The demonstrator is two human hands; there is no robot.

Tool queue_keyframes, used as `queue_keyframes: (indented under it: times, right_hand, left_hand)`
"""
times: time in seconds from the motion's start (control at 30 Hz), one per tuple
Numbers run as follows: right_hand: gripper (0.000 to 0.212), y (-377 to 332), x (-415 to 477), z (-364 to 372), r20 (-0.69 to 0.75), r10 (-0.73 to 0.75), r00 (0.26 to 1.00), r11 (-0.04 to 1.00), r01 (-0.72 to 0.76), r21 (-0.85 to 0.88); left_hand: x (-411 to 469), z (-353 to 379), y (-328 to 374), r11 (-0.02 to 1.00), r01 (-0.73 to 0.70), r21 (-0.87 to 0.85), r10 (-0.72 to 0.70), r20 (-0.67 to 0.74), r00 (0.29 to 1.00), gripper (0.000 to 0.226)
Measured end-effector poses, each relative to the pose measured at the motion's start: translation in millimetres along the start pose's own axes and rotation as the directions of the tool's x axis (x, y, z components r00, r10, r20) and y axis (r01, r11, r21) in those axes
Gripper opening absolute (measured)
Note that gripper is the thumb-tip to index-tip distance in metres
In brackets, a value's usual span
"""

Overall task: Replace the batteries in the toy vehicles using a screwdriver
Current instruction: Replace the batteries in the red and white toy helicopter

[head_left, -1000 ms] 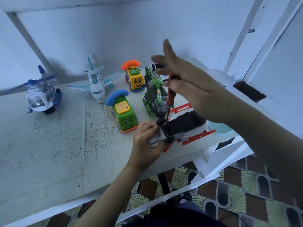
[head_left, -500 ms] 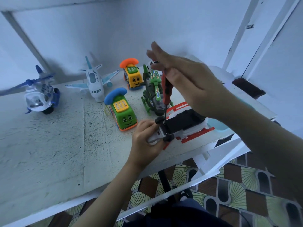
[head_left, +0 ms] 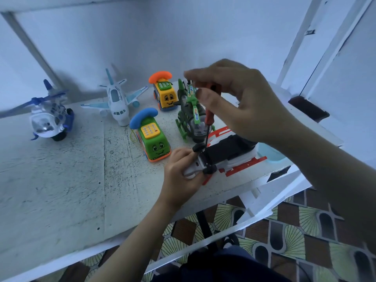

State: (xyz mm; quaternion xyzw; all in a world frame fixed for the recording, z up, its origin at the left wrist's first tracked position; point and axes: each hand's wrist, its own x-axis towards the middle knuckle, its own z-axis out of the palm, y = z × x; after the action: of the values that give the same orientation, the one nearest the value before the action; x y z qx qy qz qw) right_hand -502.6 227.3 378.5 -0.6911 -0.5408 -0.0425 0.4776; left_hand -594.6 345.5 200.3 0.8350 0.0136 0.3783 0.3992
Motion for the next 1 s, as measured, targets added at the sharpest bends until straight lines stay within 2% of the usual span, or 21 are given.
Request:
queue_keyframes:
  times: [0.03, 0.13, 0.2, 0.27, 0.37, 0.47, 0.53, 0.63, 0.7, 0.77, 0.83, 0.93, 1.0]
  right_hand:
    - [0.033, 0.9, 0.0, -1.5, 0.047, -0.009, 0.999, 1.000, 0.008, 0.011]
    - [0.037, -2.9, -1.5, -6.7, 0.177, 0.000, 0.984, 0.982, -0.033, 0.184]
    - [0.035, -5.4, -2.3, -8.5, 0.178, -0.011, 0.984, 0.978, -0.027, 0.207]
    - [0.036, -6.1, -2.5, -8.2, 0.111, -0.038, 0.993, 0.994, 0.026, 0.110]
    - [0.026, -1.3, -3.7, -4.6, -0.055, -0.167, 0.984, 0.976, 0.157, -0.150]
    - [0.024, 4.5, -6.1, -2.8, -0.063, -0.252, 0.966, 0.928, 0.222, -0.297]
    - [0.034, 5.0, -8.0, -4.3, 0.009, -0.214, 0.977, 0.948, 0.210, -0.238]
    - [0.049, 0.8, -11.3, -6.5, 0.126, -0.065, 0.990, 0.997, 0.069, -0.026]
    - [0.049, -2.1, -13.4, -3.4, 0.120, -0.018, 0.993, 0.990, 0.001, 0.142]
    - [0.045, -2.7, -15.4, -0.8, 0.055, -0.022, 0.998, 0.976, 0.010, 0.218]
    - [0.040, -1.8, -15.3, -1.6, -0.013, -0.055, 0.998, 0.989, 0.056, 0.139]
    - [0.020, 0.9, -15.2, -7.7, -0.032, -0.174, 0.984, 0.973, 0.166, -0.160]
    - [0.031, 1.5, -16.6, -9.2, -0.009, -0.212, 0.977, 0.906, 0.193, -0.377]
  left_hand:
    - [0.3, 0.1, 0.2, 1.000, 0.000, -0.003, 0.000, -0.003, 1.000, 0.039]
    - [0.9, 0.1, 1.2, 1.000, -0.011, -0.007, 0.011, -0.004, 1.000, 0.038]
    - [0.8, -0.1, 1.8, 1.000, -0.008, -0.012, 0.008, -0.001, 1.000, 0.037]
    - [0.7, -0.1, 1.5, 1.000, -0.008, -0.015, 0.008, -0.002, 1.000, 0.037]
    - [1.2, 0.2, 1.1, 1.000, -0.002, -0.014, 0.001, -0.008, 1.000, 0.038]
    - [1.3, 0.3, 1.5, 1.000, -0.006, -0.023, 0.006, -0.014, 1.000, 0.039]
    - [1.4, 0.0, 2.7, 0.999, -0.010, -0.031, 0.010, -0.011, 1.000, 0.038]
    - [1.2, 0.5, 3.2, 0.999, -0.011, -0.041, 0.010, -0.014, 1.000, 0.038]
    - [0.8, 0.6, 2.6, 0.999, -0.008, -0.044, 0.007, -0.019, 1.000, 0.039]
    - [0.2, 0.4, 2.2, 0.999, -0.009, -0.045, 0.008, -0.021, 1.000, 0.039]
    - [-0.2, 0.2, 2.5, 0.999, -0.009, -0.041, 0.008, -0.017, 1.000, 0.038]
    - [0.3, -0.5, 5.1, 0.997, 0.011, -0.071, -0.011, 0.002, 1.000, 0.036]
    - [0.6, -1.1, 7.5, 0.994, 0.028, -0.110, -0.026, 0.026, 0.999, 0.035]
